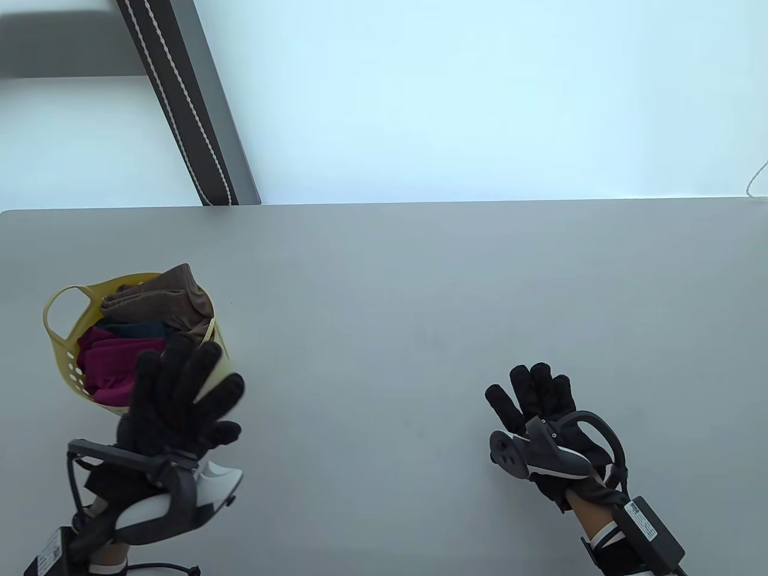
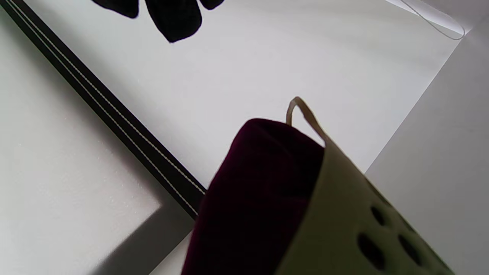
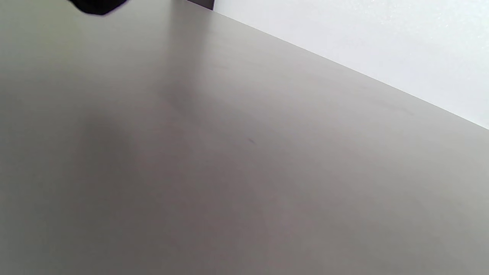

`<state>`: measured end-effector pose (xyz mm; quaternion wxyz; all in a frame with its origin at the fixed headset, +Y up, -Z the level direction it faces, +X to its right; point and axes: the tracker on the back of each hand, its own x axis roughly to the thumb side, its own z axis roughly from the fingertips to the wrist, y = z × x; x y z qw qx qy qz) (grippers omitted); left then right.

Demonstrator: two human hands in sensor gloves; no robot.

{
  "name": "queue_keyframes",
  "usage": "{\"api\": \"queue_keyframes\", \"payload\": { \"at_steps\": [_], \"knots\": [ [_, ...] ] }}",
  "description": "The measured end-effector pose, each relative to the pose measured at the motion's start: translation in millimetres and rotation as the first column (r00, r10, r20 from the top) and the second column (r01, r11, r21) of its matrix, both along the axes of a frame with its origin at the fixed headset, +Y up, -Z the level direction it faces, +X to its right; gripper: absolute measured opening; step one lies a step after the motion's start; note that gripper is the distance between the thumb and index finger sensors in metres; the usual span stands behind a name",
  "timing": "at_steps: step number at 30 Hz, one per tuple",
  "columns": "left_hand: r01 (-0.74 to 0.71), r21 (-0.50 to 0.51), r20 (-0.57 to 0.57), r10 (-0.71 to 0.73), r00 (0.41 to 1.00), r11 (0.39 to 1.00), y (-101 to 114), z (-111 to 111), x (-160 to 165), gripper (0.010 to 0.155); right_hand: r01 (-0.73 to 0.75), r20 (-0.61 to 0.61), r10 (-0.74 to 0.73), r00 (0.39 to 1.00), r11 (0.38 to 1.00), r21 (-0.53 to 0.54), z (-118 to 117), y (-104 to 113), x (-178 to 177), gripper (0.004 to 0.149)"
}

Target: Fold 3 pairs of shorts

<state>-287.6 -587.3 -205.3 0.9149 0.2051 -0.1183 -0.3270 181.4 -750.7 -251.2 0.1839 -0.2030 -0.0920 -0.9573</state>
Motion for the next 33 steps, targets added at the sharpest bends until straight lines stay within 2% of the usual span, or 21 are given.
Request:
{"api": "queue_keyframes", "payload": {
  "at_steps": [2, 4, 5, 6, 7, 8, 11, 14, 16, 19, 23, 25, 27, 29, 31, 33],
  "knots": [
    [-0.085, -0.208, -0.134, 0.058, 0.989, 0.974, 9.6, -19.3, -22.8, 0.115, -0.002, 0.0, 0.002, 1.0, 1.0, -0.001, 0.0, 0.4, -0.4, 0.095],
    [-0.14, -0.399, -0.251, 0.039, 0.967, 0.906, 11.7, -41.7, -44.8, 0.109, -0.004, 0.0, 0.004, 1.0, 1.0, -0.003, -0.4, 0.4, -0.8, 0.095],
    [-0.166, -0.491, -0.283, 0.024, 0.959, 0.855, 9.5, -52.5, -53.1, 0.096, -0.004, 0.002, 0.004, 1.0, 1.0, -0.005, -0.6, 0.7, -1.0, 0.095],
    [-0.195, -0.536, -0.295, 0.034, 0.955, 0.821, 6.3, -62.4, -59.4, 0.074, -0.004, 0.005, 0.004, 1.0, 1.0, -0.006, -0.9, 0.8, -1.0, 0.095],
    [-0.215, -0.525, -0.294, 0.062, 0.954, 0.824, 6.1, -68.0, -63.9, 0.051, -0.004, 0.006, 0.004, 1.0, 1.0, -0.006, -1.0, 1.1, -1.0, 0.095],
    [-0.232, -0.506, -0.299, 0.084, 0.951, 0.831, 7.7, -70.3, -67.1, 0.045, -0.003, 0.008, 0.003, 1.0, 1.0, -0.005, -1.2, 1.4, -0.8, 0.095],
    [-0.396, -0.437, -0.349, 0.253, 0.902, 0.808, 28.3, -80.8, -80.4, 0.039, -0.004, 0.014, 0.004, 1.0, 1.0, 0.004, -1.6, 3.1, 0.5, 0.095],
    [-0.595, -0.203, -0.294, 0.531, 0.795, 0.778, 83.3, -77.7, -85.3, 0.036, 0.003, 0.023, -0.004, 1.0, 1.0, 0.017, -2.3, 6.4, 1.8, 0.095],
    [-0.669, -0.077, -0.213, 0.643, 0.735, 0.739, 122.1, -71.1, -82.2, 0.035, 0.008, 0.024, -0.009, 1.0, 1.0, 0.025, -2.3, 8.3, 2.1, 0.094],
    [-0.696, -0.004, -0.039, 0.695, 0.718, 0.718, 181.4, -56.6, -64.0, 0.034, 0.013, 0.024, -0.013, 1.0, 0.999, 0.035, -2.0, 10.9, 2.1, 0.094],
    [-0.698, 0.064, 0.115, 0.69, 0.715, 0.713, 235.3, -44.1, -26.7, 0.035, 0.016, 0.023, -0.017, 1.0, 0.999, 0.038, -2.4, 11.4, 2.2, 0.094],
    [-0.716, 0.085, 0.199, 0.692, 0.694, 0.693, 255.0, -41.2, -3.0, 0.035, 0.02, 0.024, -0.021, 0.999, 0.999, 0.044, -2.6, 12.4, 2.3, 0.094],
    [-0.768, 0.07, 0.304, 0.72, 0.624, 0.636, 269.6, -40.1, 21.8, 0.036, 0.025, 0.027, -0.027, 0.999, 0.998, 0.06, -2.6, 15.4, 2.6, 0.093],
    [-0.822, -0.015, 0.381, 0.763, 0.521, 0.569, 278.1, -45.5, 52.0, 0.036, 0.026, 0.033, -0.028, 0.999, 0.997, 0.079, -2.6, 18.1, 3.3, 0.093],
    [-0.811, -0.083, 0.362, 0.776, 0.517, 0.579, 275.9, -60.6, 79.6, 0.036, 0.021, 0.047, -0.027, 0.999, 0.994, 0.109, -3.1, 21.1, 4.8, 0.093],
    [-0.769, -0.164, 0.258, 0.78, 0.571, 0.617, 261.7, -85.2, 107.0, 0.037, 0.005, 0.079, -0.018, 0.997, 0.988, 0.153, -4.4, 24.4, 7.5, 0.092]
  ]
}}
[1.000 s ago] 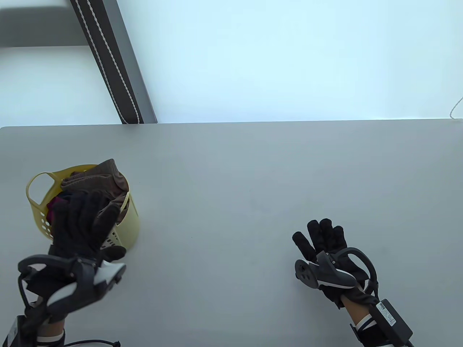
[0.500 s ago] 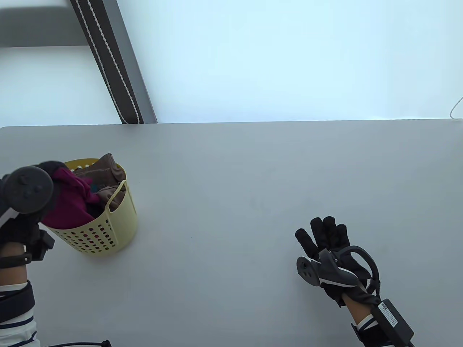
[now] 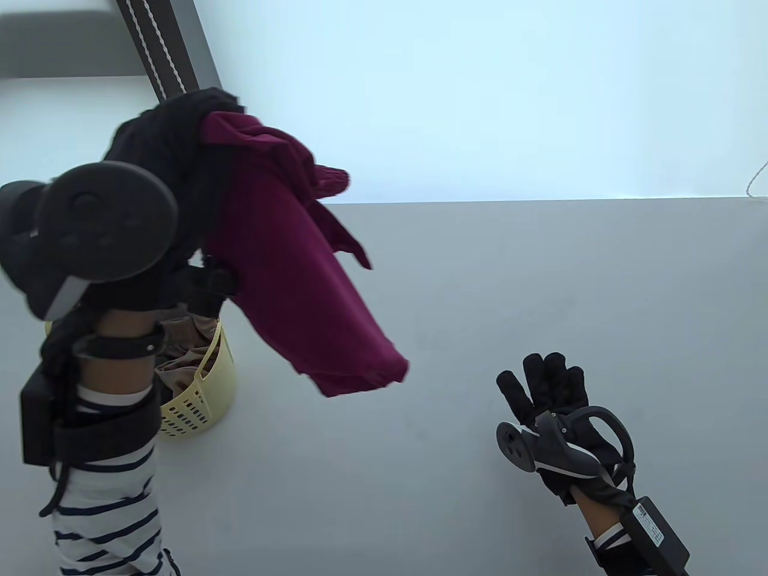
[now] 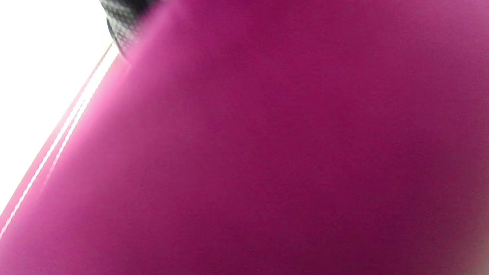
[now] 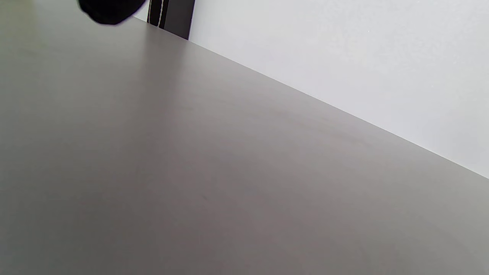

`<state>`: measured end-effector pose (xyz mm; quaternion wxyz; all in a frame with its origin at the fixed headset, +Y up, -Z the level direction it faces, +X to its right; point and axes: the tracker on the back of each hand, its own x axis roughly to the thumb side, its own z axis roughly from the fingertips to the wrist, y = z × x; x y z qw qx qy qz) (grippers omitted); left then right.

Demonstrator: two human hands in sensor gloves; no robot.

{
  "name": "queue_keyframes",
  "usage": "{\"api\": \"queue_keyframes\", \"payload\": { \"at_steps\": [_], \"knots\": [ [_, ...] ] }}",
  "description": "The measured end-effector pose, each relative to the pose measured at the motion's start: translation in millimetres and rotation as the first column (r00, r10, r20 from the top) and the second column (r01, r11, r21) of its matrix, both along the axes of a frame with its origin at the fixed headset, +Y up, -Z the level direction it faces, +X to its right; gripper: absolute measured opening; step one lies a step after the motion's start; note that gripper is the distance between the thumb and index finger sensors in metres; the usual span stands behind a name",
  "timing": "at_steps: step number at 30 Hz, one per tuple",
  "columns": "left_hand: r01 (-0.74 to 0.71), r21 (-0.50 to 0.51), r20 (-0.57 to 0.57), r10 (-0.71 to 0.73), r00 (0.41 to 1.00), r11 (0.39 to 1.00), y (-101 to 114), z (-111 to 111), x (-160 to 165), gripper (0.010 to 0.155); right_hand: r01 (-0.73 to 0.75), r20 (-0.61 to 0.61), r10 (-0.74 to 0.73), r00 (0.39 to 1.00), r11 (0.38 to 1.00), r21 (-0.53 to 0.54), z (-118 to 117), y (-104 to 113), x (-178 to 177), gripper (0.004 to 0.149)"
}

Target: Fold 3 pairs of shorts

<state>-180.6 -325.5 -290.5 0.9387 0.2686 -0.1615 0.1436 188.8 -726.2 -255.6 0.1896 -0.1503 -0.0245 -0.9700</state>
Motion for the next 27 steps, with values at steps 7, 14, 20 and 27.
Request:
{"api": "queue_keyframes", "payload": {
  "at_steps": [7, 14, 20, 27],
  "knots": [
    [0.229, -0.509, 0.037, -0.244, 0.969, 0.83, -134.2, -93.8, 87.0, 0.077, 0.056, 0.201, -0.085, 0.976, 0.988, 0.144, -8.9, 12.1, 25.4, 0.09],
    [0.645, -0.029, 0.248, -0.62, 0.744, 0.763, -230.2, -49.6, 167.0, 0.109, 0.128, 0.294, -0.189, 0.937, 0.968, 0.214, -11.3, 21.6, 41.2, 0.088],
    [0.842, 0.111, 0.277, -0.83, 0.485, 0.528, -324.7, -31.7, 181.3, 0.112, 0.168, 0.3, -0.25, 0.921, 0.947, 0.275, -8.2, 30.7, 44.8, 0.086],
    [0.267, -0.753, -0.071, -0.477, 0.876, 0.602, -391.3, -132.4, 123.9, 0.112, 0.165, 0.301, -0.232, 0.925, 0.958, 0.234, -10.1, 23.7, 41.9, 0.085]
  ]
}}
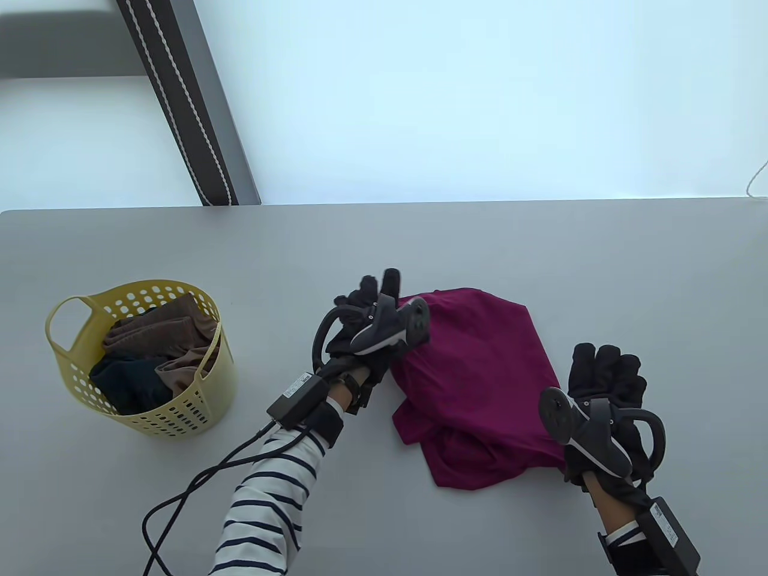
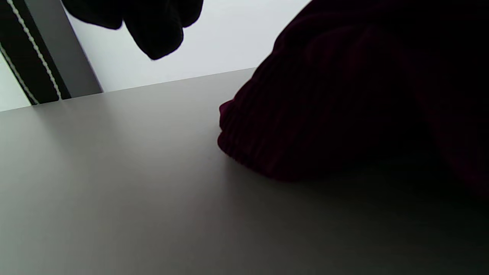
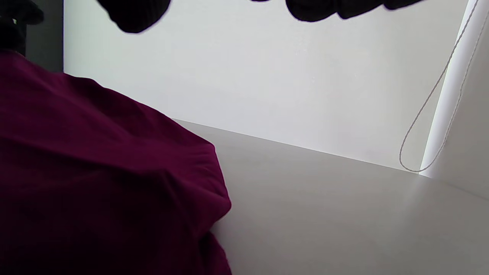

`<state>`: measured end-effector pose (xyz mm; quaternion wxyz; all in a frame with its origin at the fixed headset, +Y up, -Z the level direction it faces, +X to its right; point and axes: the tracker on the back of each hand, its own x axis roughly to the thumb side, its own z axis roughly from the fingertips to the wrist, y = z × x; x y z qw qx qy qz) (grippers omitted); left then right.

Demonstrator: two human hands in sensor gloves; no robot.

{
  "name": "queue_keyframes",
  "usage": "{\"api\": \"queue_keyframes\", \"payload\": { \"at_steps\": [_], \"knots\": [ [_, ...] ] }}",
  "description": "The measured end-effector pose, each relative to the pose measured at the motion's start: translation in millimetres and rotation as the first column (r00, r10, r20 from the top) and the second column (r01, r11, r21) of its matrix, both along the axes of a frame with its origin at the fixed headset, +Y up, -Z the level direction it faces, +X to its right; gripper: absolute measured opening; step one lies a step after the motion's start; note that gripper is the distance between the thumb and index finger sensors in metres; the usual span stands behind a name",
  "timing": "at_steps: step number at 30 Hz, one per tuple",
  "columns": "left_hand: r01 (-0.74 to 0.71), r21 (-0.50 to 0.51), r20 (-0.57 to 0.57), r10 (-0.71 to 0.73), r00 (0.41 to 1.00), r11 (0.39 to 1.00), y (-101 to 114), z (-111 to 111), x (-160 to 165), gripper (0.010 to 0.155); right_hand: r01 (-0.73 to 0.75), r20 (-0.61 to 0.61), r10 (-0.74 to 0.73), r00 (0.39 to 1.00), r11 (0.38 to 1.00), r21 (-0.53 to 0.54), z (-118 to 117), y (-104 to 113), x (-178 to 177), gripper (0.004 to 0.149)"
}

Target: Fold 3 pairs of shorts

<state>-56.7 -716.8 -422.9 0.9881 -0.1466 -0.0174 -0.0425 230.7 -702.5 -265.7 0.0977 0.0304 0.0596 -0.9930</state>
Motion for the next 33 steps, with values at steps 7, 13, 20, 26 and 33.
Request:
{"api": "queue_keyframes", "payload": {
  "at_steps": [7, 13, 20, 26, 33],
  "knots": [
    [0.063, -0.294, -0.182, -0.12, 0.976, 0.954, -32.7, -18.0, 2.0, 0.095, -0.005, 0.003, 0.005, 1.0, 1.0, -0.017, 1.0, -0.3, -1.8, 0.085],
    [-0.043, -0.155, -0.156, 0.019, 0.988, 0.987, -18.2, -24.3, 16.2, 0.052, -0.019, 0.002, 0.019, 1.0, 1.0, -0.024, 1.9, 1.2, -3.1, 0.084],
    [-0.172, 0.489, 0.199, 0.083, 0.976, 0.855, 115.1, 0.6, 41.1, 0.052, 0.019, 0.035, -0.02, 0.999, 1.0, 0.023, 2.9, 9.5, 2.6, 0.084],
    [-0.129, 0.883, 0.321, -0.381, 0.867, 0.451, 149.4, 85.2, 59.8, 0.056, 0.082, 0.072, -0.089, 0.993, 0.992, 0.091, 5.7, 19.4, 9.3, 0.085],
    [-0.103, 0.854, 0.513, -0.792, 0.33, 0.51, 5.7, 198.2, 70.2, 0.072, 0.099, 0.066, -0.106, 0.992, 0.989, 0.106, 6.5, 21.4, 9.7, 0.085]
  ]
}}
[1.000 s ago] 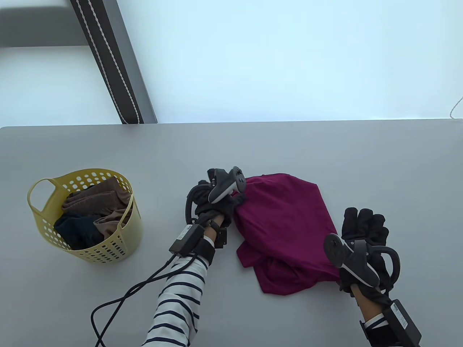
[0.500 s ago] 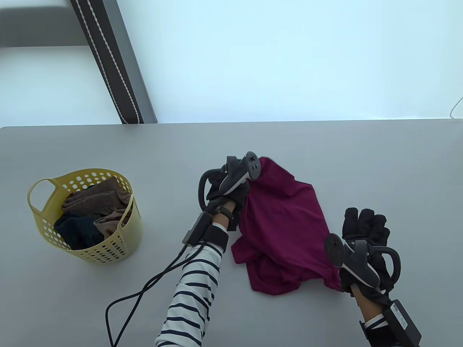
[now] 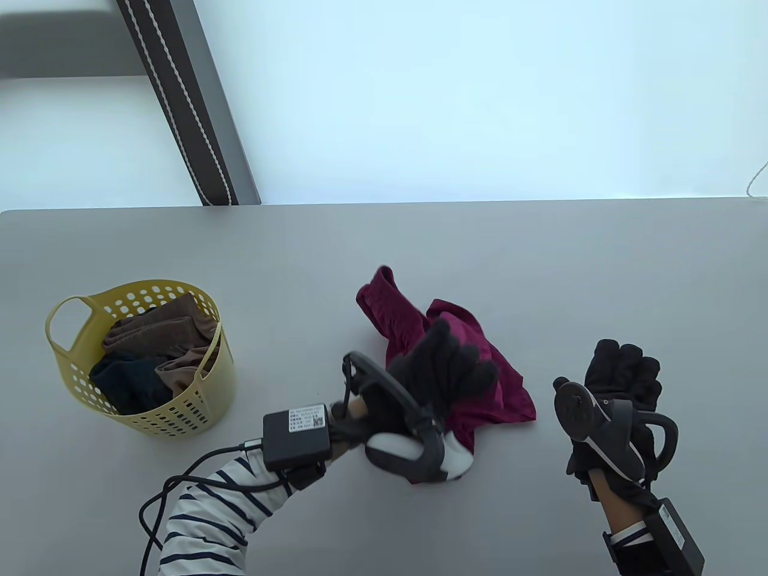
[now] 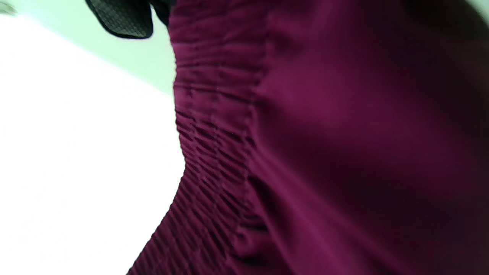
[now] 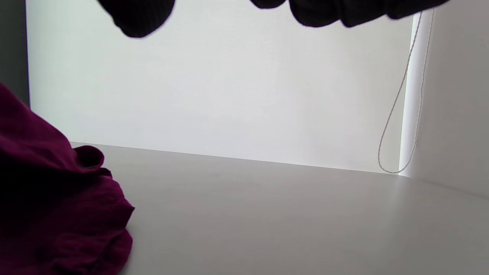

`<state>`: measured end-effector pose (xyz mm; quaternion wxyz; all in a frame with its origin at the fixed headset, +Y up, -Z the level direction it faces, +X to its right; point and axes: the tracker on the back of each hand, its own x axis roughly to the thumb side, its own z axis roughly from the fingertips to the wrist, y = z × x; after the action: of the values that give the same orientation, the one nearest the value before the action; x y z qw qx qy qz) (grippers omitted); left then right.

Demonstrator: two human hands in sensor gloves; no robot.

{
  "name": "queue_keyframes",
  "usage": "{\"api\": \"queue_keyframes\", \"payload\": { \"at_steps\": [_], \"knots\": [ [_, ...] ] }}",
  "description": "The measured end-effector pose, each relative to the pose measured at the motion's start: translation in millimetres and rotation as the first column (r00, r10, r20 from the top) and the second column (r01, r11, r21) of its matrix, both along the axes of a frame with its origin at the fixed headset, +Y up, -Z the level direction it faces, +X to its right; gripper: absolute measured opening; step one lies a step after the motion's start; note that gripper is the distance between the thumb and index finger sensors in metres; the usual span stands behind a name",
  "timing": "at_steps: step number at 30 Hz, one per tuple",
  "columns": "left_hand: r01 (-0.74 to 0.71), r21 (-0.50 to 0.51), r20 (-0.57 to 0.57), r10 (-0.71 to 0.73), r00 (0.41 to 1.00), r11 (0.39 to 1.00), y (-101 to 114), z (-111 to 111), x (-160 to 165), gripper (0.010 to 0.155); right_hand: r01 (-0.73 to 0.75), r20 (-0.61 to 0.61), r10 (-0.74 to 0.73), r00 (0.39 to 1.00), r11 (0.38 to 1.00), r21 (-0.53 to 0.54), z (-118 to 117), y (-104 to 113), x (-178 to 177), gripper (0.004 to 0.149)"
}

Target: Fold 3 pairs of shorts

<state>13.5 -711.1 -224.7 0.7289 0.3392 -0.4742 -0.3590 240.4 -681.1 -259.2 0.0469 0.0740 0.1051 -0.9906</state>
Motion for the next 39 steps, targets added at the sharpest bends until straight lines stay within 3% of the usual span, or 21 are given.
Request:
{"api": "queue_keyframes", "payload": {
  "at_steps": [2, 4, 7, 10, 12, 15, 17, 20, 23, 26, 27, 30, 33, 35, 37, 39],
  "knots": [
    [0.164, -0.204, 0.003, -0.167, 0.986, 0.965, -38.6, 25.9, -0.4, 0.086, -0.007, -0.009, 0.007, 1.0, 1.0, -0.018, -0.4, -2.3, -2.0, 0.085],
    [0.254, -0.371, 0.012, -0.268, 0.963, 0.894, -56.1, 42.7, -1.6, 0.094, -0.014, -0.018, 0.013, 1.0, 0.999, -0.029, -0.2, -3.6, -3.9, 0.085],
    [0.241, -0.583, 0.034, -0.272, 0.962, 0.776, -49.9, 54.9, -4.5, 0.103, -0.017, -0.026, 0.016, 1.0, 0.999, -0.034, 0.4, -3.6, -5.6, 0.085],
    [0.253, -0.679, 0.066, -0.286, 0.956, 0.689, -15.6, 51.0, -11.1, 0.109, -0.016, -0.037, 0.014, 0.999, 0.999, -0.04, 0.8, -3.4, -7.6, 0.085],
    [0.235, -0.7, 0.074, -0.259, 0.963, 0.674, 13.8, 34.8, -16.0, 0.112, -0.017, -0.042, 0.015, 0.999, 0.999, -0.046, 0.8, -3.8, -8.5, 0.085],
    [0.118, -0.776, -0.029, -0.221, 0.975, 0.62, 46.8, -10.9, -22.1, 0.106, -0.02, -0.044, 0.018, 0.999, 0.998, -0.056, 0.6, -4.1, -9.1, 0.085],
    [0.037, -0.829, -0.123, -0.245, 0.962, 0.559, 51.4, -49.6, -23.9, 0.102, -0.022, -0.042, 0.019, 0.999, 0.998, -0.061, 1.0, -3.6, -9.3, 0.085],
    [-0.07, -0.901, -0.234, -0.343, 0.91, 0.428, 36.8, -95.7, -23.8, 0.093, -0.026, -0.043, 0.023, 0.999, 0.997, -0.071, 1.5, -3.1, -9.8, 0.085],
    [-0.229, -0.858, -0.404, -0.332, 0.852, 0.459, 9.1, -121.7, -19.9, 0.079, -0.031, -0.044, 0.028, 0.999, 0.997, -0.074, 1.7, -3.0, -10.4, 0.085],
    [-0.169, -0.823, -0.436, -0.41, 0.801, 0.543, -14.4, -123.7, -14.2, 0.084, -0.034, -0.047, 0.03, 0.998, 0.996, -0.077, 1.4, -3.8, -10.5, 0.085],
    [-0.149, -0.784, -0.471, -0.422, 0.774, 0.603, -22.4, -121.2, -12.5, 0.085, -0.035, -0.048, 0.031, 0.998, 0.996, -0.076, 1.3, -3.8, -10.4, 0.085],
    [-0.092, -0.741, -0.471, -0.417, 0.778, 0.666, -40.6, -109.2, -9.1, 0.076, -0.035, -0.048, 0.031, 0.998, 0.997, -0.075, 0.9, -4.5, -10.3, 0.085],
    [-0.156, -0.626, -0.485, -0.225, 0.845, 0.764, -35.8, -93.3, -10.4, 0.058, -0.032, -0.038, 0.03, 0.999, 0.998, -0.06, 1.3, -3.5, -10.4, 0.084],
    [-0.14, -0.555, -0.489, -0.185, 0.853, 0.82, -27.2, -87.1, -10.5, 0.049, -0.022, -0.009, 0.022, 1.0, 1.0, -0.018, 2.7, -1.1, -10.4, 0.084],
    [-0.181, -0.538, -0.5, -0.138, 0.855, 0.823, -13.2, -85.5, -11.5, 0.048, 0.001, -0.008, -0.001, 1.0, 1.0, 0.005, 4.4, 2.8, -10.8, 0.084],
    [-0.295, -0.557, -0.508, -0.037, 0.861, 0.776, 16.8, -85.0, -15.2, 0.048, 0.068, -0.052, -0.066, 0.996, 0.997, 0.025, 7.7, 8.0, -13.6, 0.087]
  ]
}}
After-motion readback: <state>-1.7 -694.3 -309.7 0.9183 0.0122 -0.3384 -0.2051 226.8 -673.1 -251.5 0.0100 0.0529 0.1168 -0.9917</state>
